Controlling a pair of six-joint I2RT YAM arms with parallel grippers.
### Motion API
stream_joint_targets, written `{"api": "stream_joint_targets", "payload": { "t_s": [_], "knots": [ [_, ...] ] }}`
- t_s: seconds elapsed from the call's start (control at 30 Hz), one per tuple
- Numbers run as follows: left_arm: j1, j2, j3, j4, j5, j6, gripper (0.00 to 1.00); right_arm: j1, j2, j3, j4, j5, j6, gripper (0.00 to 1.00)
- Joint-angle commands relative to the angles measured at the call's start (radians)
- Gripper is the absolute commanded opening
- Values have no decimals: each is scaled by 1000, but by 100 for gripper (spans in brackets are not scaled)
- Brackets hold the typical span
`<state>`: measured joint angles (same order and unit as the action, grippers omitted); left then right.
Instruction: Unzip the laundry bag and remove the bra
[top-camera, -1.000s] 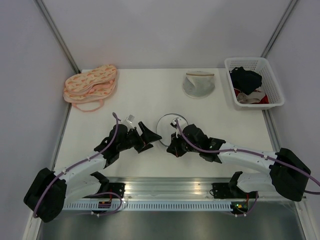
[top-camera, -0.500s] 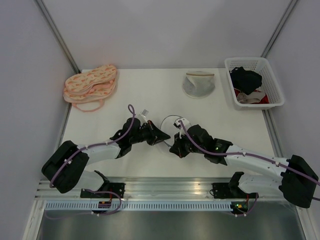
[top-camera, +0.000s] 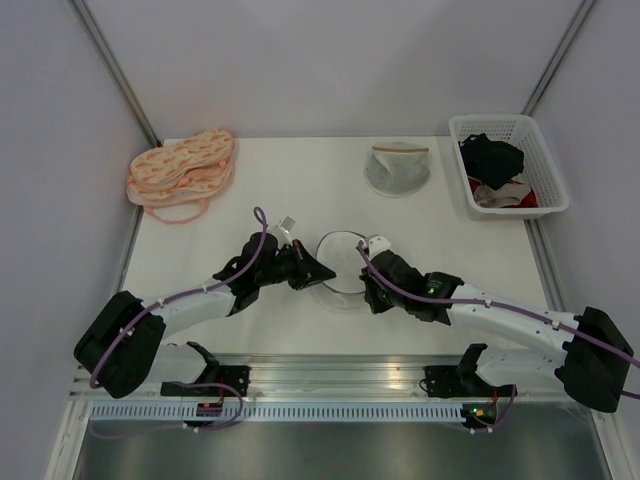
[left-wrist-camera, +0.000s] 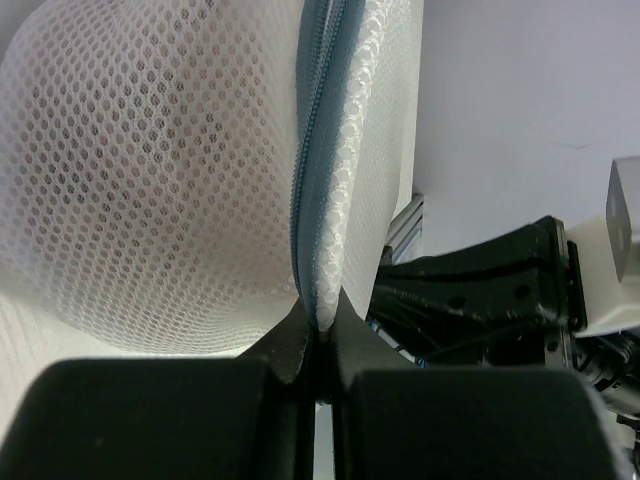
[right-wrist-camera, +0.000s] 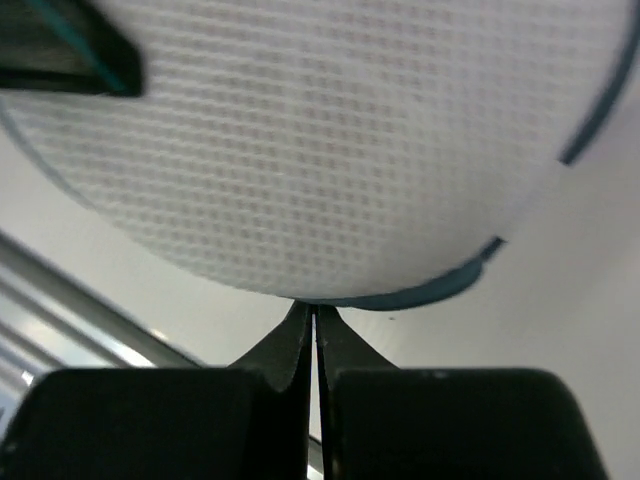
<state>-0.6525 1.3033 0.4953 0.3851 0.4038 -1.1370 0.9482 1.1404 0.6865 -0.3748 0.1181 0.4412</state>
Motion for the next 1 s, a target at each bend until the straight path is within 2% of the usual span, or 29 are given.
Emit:
{"api": "stream_joint_targets", "payload": {
  "t_s": [0.0,0.27,0.53,0.6,0.63,0.67,0.77,0.83,0.87,0.97],
  "knots": [
    [7,-16,54,-54,56,112,2,-3,39,80,-194,285,62,1],
    [8,-51,95,-201,87,224,2,-11,182,162,-243,593,188,1],
    [7,-223,78,-330,44,255,2,-63,283,137,-193,654,218,0],
    [7,-263,72,-351,30,255,16,-65,285,127,-159,637,212,0],
    [7,-275,68,-353,26,252,29,-66,286,117,-139,635,211,0],
    [7,-292,62,-353,23,249,58,-68,288,114,-128,617,206,0],
    [7,-363,39,-377,-31,237,89,-78,305,100,-99,598,194,0],
    [7,-427,19,-379,-89,237,96,-81,323,91,-82,588,188,0],
    [7,-446,16,-432,-118,235,98,-83,329,88,-79,581,186,0],
    [8,-501,9,-504,-258,246,100,-83,344,70,-47,568,180,0]
  ]
}}
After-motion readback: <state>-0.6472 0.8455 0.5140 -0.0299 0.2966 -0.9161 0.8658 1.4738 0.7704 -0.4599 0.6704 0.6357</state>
